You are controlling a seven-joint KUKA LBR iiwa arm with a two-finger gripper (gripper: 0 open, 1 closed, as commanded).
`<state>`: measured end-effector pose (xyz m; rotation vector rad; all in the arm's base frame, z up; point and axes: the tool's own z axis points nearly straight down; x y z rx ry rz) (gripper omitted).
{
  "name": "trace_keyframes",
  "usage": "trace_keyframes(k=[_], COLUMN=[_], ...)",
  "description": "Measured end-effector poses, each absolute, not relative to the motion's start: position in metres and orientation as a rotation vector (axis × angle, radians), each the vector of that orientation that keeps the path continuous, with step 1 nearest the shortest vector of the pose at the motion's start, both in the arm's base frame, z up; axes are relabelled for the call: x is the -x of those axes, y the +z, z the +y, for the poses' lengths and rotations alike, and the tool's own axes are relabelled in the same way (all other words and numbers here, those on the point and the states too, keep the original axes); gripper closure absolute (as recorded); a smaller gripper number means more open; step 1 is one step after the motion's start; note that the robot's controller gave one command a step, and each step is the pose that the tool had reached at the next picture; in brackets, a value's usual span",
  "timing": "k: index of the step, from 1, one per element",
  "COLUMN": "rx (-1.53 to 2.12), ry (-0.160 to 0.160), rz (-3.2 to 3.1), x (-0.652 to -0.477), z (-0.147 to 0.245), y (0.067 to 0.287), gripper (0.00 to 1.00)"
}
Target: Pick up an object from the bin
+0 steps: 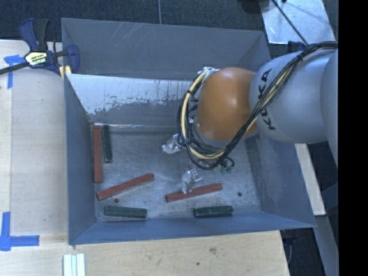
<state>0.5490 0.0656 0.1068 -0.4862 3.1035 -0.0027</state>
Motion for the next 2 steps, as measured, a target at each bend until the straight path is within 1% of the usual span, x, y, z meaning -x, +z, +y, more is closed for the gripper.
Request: trace_keyframes(k=[1, 2], rx=[0.138, 0.138], ry=[0.011, 0.011], rz=[3.14, 3.14], x=[-0.5217, -0.5217], z=[0.0612, 0.0612], y=[0.0814, 0.0813], gripper=[1.0, 1.0])
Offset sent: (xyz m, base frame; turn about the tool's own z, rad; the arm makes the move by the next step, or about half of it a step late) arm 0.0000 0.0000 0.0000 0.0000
